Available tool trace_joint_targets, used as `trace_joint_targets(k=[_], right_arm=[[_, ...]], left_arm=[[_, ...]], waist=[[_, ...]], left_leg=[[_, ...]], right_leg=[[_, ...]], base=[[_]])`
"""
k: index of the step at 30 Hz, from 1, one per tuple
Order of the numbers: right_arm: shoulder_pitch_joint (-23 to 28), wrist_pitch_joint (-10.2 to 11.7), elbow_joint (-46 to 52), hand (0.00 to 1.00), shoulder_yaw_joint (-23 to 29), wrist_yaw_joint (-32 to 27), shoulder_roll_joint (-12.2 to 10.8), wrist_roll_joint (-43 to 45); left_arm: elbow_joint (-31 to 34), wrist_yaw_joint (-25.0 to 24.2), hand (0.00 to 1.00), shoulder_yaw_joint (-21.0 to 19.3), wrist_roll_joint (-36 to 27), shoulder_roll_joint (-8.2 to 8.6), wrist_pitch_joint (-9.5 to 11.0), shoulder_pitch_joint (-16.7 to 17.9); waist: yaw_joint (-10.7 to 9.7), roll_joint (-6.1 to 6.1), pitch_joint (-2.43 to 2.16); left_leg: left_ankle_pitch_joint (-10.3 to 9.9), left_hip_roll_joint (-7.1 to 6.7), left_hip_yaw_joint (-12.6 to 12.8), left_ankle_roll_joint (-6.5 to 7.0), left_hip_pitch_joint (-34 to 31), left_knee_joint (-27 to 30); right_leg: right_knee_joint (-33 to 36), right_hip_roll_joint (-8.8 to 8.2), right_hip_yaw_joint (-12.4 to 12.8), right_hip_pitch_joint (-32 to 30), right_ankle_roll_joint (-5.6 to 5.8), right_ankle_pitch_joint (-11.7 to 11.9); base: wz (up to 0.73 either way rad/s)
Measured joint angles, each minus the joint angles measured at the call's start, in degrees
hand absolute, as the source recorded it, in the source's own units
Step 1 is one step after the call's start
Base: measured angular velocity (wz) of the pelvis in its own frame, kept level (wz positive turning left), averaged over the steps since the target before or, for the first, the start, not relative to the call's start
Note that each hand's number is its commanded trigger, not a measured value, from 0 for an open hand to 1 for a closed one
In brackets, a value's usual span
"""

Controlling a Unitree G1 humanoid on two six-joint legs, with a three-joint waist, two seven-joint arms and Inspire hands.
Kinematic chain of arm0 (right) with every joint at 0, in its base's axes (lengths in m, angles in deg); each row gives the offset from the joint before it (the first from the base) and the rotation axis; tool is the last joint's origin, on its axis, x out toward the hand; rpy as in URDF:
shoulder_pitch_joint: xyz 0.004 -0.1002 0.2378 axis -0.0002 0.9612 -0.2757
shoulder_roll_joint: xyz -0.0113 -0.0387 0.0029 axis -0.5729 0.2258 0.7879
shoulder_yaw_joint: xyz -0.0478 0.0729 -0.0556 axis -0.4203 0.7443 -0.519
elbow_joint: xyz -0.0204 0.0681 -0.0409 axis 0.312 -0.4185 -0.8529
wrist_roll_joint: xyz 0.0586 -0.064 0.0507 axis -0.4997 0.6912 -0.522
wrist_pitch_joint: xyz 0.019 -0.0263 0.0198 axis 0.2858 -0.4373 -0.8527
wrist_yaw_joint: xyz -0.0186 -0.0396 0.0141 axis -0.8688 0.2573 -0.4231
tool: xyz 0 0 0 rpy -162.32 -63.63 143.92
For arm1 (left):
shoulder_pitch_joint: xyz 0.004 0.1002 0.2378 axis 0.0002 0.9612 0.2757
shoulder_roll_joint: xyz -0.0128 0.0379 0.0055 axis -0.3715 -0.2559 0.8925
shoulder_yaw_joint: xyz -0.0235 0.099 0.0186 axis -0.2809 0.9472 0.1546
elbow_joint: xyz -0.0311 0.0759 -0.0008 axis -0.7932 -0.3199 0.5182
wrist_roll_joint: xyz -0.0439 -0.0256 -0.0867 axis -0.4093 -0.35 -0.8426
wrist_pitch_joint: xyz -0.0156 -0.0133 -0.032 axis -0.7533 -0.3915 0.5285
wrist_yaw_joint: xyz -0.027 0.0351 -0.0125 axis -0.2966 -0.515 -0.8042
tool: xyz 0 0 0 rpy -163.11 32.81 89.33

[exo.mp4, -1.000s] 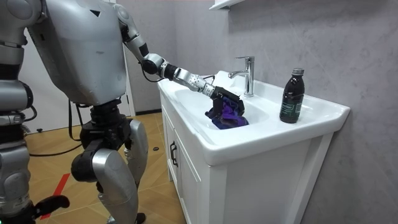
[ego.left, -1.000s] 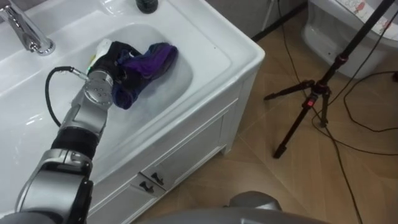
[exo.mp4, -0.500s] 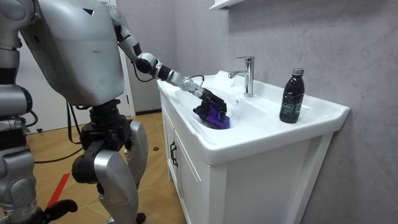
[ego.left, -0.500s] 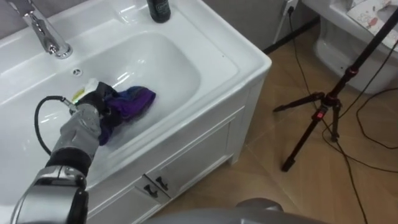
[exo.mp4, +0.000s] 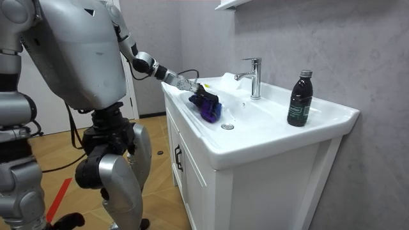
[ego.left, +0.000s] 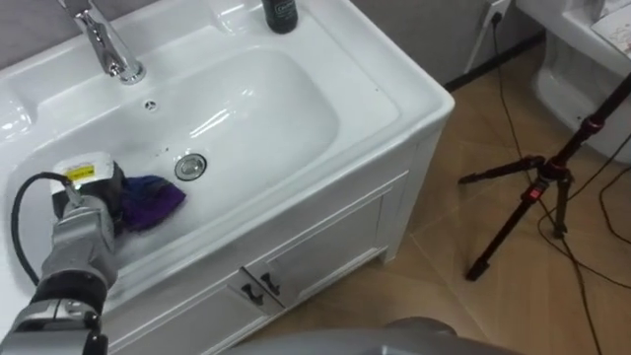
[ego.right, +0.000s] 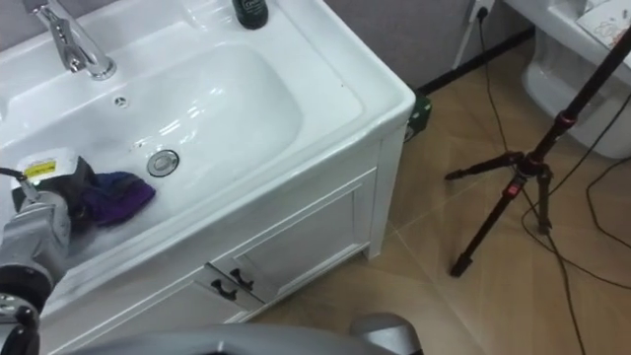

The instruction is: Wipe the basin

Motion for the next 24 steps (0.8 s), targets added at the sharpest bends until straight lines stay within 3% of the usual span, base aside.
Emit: trace_joint_targets(k=[9,17,24], right_arm=[[-1.53,0.01,-0.02,0.00,0.22,-2.07,1.94,2.44],[-2.19,-0.05,-0.55,0.00,0.27,-3.13,1.98,1.86],[-4.12,0.02,-2.51,0.00,0.31,-4.93,1.78,1.46]], left_arm=[[1.80,2.96,1.00,0.04,3.58,-1.36,0.00,2.84],[2.00,6.33,1.00,0.02,3.20,-1.46,0.00,2.88],[4.39,6.79,1.00,-1.57,0.66,-1.48,0.00,1.96]], waist=[[0.09,1.03,-0.21],[1.68,1.51,-0.17],[1.99,1.50,-0.19]], left_leg=[[0.01,0.01,-2.76,-0.01,-0.54,-0.04],[0.02,0.01,-3.28,-0.03,-0.82,-0.15],[0.02,-0.11,-4.94,-0.03,-1.84,-0.02]], right_leg=[[0.08,-0.10,-1.51,0.11,-0.10,0.03],[0.01,-0.16,-1.97,0.01,-0.13,0.00],[-0.24,-0.65,-3.97,-0.03,-0.11,0.00]], base=[[0.05],[0.02],[0.14]])
